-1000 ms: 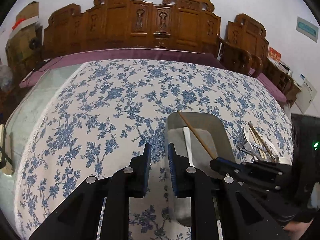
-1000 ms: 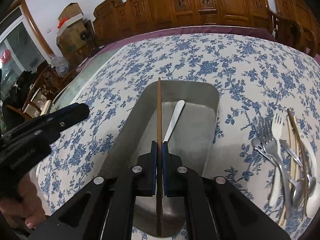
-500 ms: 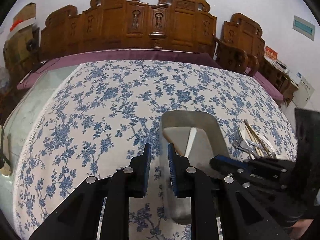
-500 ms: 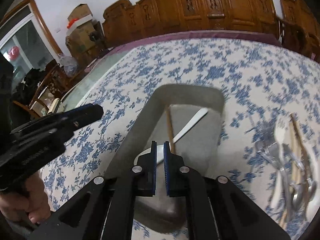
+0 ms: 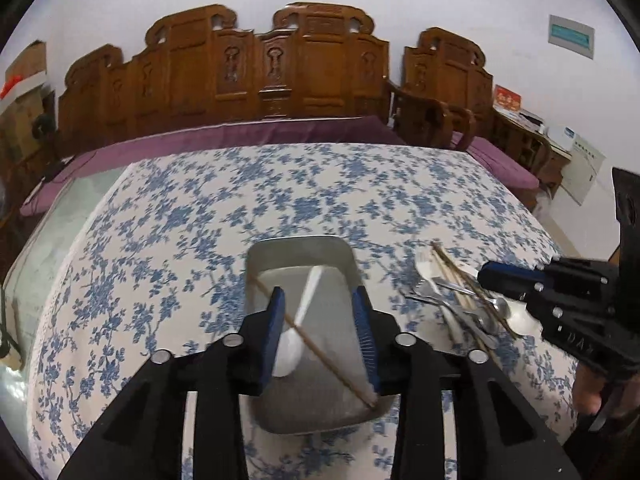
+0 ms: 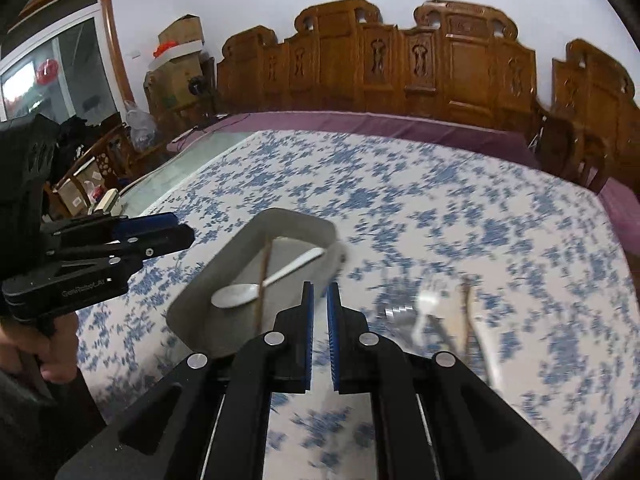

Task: Organize utensils
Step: 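Grasp another wooden chopstick with the right tool while the left tool returns to the pile, then grasp a steel fork from the pile with the left tool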

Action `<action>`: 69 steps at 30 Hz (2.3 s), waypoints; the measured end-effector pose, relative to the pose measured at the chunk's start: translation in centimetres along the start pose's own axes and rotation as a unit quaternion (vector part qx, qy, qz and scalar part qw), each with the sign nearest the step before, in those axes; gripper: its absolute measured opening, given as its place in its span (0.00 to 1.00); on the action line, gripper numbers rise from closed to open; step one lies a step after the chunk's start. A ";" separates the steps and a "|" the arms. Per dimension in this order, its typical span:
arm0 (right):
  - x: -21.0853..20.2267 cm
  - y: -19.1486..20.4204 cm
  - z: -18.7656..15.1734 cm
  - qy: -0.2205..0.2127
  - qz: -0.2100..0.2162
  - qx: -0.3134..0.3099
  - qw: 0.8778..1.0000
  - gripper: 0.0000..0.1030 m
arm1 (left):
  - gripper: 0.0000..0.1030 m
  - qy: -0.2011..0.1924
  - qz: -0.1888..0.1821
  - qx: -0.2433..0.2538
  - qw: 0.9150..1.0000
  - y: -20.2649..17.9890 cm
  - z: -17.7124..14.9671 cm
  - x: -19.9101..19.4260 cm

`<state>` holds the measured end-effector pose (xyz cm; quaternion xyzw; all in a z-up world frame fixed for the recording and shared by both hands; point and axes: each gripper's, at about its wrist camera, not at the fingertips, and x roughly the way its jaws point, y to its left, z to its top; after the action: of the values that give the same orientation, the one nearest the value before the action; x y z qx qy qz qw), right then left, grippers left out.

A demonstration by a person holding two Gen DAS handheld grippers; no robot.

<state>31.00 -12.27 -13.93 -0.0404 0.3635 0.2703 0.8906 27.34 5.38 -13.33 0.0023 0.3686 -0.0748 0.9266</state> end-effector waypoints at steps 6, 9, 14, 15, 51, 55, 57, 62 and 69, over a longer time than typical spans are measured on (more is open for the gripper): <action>-2.4 -4.2 -0.5 -0.020 -0.024 0.008 0.999 0.16 | 0.40 0.002 0.003 0.028 1.000 -3.5 -0.3 -0.2; -3.1 -6.4 -0.8 -0.023 -0.035 0.014 0.999 0.17 | 0.40 0.007 -0.007 0.028 1.000 -5.1 -0.4 0.0; -3.4 -9.9 -1.8 -0.015 -0.050 0.015 0.999 0.20 | 0.40 0.020 -0.021 0.033 0.999 -7.7 -0.5 1.3; -3.4 -10.5 -2.1 -0.012 -0.051 0.018 0.998 0.22 | 0.40 0.025 -0.024 0.034 0.999 -8.3 -0.6 1.8; 5.7 -13.8 -6.6 0.110 -0.007 0.069 0.992 0.06 | 0.40 0.110 -0.023 0.029 0.993 -14.0 -3.1 10.4; 4.3 -14.7 -5.9 0.090 -0.005 0.079 0.993 0.06 | 0.40 0.116 -0.024 0.024 0.993 -14.5 -2.9 11.5; 3.8 -15.1 -5.6 0.083 -0.007 0.082 0.993 0.06 | 0.40 0.118 -0.021 0.023 0.992 -14.7 -2.8 12.2; 3.0 -15.8 -5.3 0.073 -0.008 0.089 0.993 0.06 | 0.40 0.131 -0.018 0.012 0.991 -15.0 -2.5 14.3; 2.7 -15.8 -5.2 0.069 -0.004 0.091 0.993 0.06 | 0.33 0.143 -0.016 -0.010 0.989 -15.0 -2.1 16.5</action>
<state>37.40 -25.90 -21.56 0.0211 0.4471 0.2291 0.8644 35.61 -11.59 -25.35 -0.0024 0.4984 -0.0851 0.8627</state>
